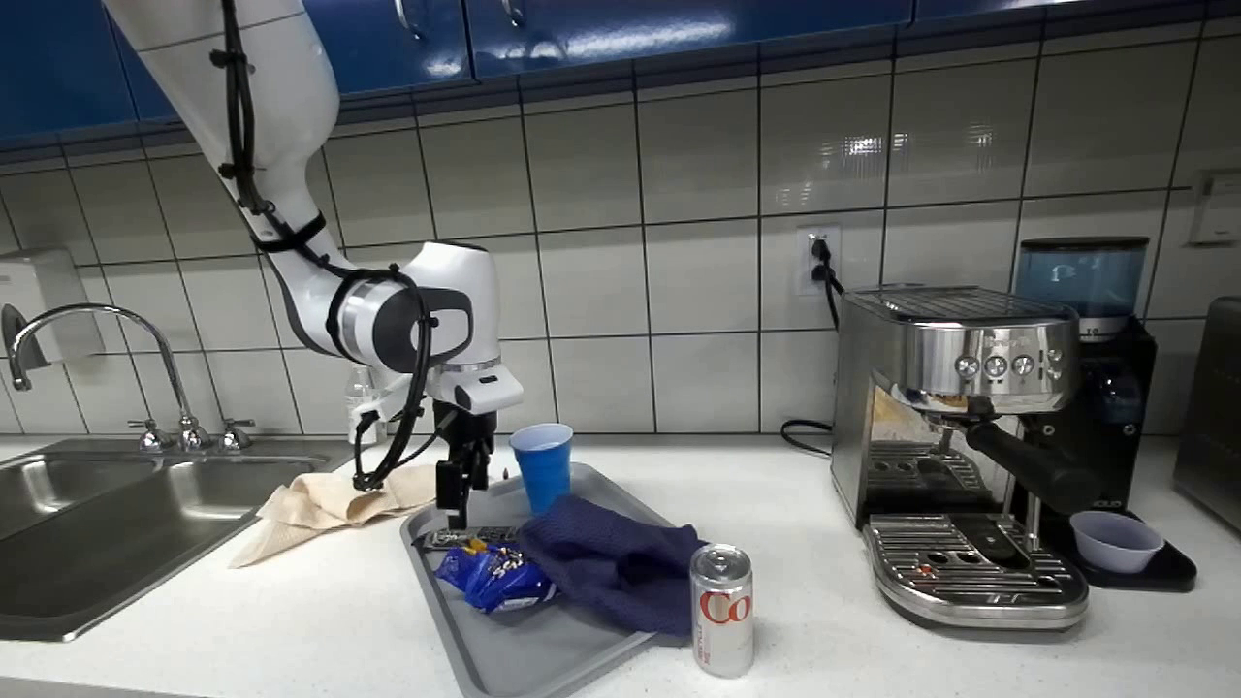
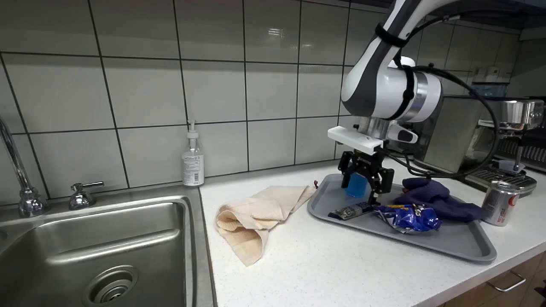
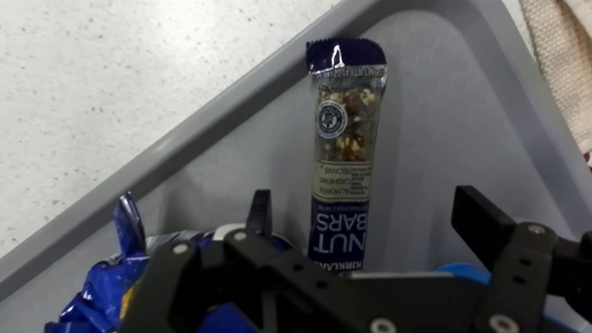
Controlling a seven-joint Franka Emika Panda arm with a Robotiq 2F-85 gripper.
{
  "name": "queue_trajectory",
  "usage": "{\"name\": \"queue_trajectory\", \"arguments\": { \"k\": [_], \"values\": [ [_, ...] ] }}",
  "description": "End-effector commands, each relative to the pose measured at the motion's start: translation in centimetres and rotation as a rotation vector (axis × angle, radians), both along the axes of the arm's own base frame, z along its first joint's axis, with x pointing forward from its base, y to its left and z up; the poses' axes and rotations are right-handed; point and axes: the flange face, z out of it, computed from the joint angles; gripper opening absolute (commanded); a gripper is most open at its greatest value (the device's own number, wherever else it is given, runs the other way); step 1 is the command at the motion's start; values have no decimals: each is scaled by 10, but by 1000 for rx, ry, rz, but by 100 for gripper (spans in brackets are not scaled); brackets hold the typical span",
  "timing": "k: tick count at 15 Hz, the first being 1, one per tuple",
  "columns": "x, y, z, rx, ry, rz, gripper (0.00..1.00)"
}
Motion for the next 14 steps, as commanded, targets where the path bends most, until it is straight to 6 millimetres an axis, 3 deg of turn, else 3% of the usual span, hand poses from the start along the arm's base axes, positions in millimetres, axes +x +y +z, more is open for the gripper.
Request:
{"name": "queue_trajectory", "arguments": {
  "k": [1,7,14],
  "values": [
    [-12,10,24,21,-11,73,100],
    [-36,18,49,-13,-63,227,100],
    [-79,20,72,-62,-102,477,100]
  ]
}}
